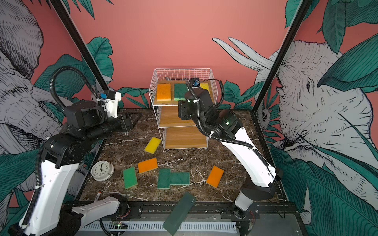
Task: Arrange cleaning sponges on a shelf
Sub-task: Place the cleaning sponge at the shelf, then move the cleaning sponge to the shelf.
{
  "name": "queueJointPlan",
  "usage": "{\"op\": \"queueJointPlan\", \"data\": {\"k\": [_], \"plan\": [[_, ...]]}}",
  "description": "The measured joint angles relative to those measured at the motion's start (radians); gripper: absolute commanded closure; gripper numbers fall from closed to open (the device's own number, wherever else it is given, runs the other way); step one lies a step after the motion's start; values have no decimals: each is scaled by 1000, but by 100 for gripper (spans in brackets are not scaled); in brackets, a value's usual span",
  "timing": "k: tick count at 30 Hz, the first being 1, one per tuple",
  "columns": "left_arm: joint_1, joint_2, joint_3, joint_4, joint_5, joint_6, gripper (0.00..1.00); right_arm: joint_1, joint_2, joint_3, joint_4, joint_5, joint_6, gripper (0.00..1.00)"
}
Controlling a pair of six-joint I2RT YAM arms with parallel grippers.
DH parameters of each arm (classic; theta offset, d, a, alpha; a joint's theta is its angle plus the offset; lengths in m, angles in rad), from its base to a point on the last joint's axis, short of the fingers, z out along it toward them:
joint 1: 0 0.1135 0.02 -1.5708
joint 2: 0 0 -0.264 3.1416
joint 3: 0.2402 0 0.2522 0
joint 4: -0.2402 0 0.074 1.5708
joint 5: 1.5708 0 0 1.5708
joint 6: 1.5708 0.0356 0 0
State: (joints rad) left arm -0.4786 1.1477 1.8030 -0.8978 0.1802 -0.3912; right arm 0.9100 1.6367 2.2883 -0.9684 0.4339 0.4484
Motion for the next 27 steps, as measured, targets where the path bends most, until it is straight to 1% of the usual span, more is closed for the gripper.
{"op": "queueJointPlan", "data": {"k": [2,4,12,16,24,27], "plan": [[-43,45,68,-17,-12,16,64,0,-13,-2,-11,-4,-7,41],[-63,87,113,-29,-27,27,67,0,-42,-23,-17,-7,-12,44],[-138,224,216,-64,-79,48,72,0,-233,-199,-15,-6,-11,49],[-180,288,286,-78,-113,55,73,0,-290,-284,-11,-5,-3,50],[-199,374,334,-79,-159,55,76,0,-381,-484,-9,-3,31,49],[-199,396,341,-72,-172,53,77,0,-413,-530,-8,0,42,48]]}}
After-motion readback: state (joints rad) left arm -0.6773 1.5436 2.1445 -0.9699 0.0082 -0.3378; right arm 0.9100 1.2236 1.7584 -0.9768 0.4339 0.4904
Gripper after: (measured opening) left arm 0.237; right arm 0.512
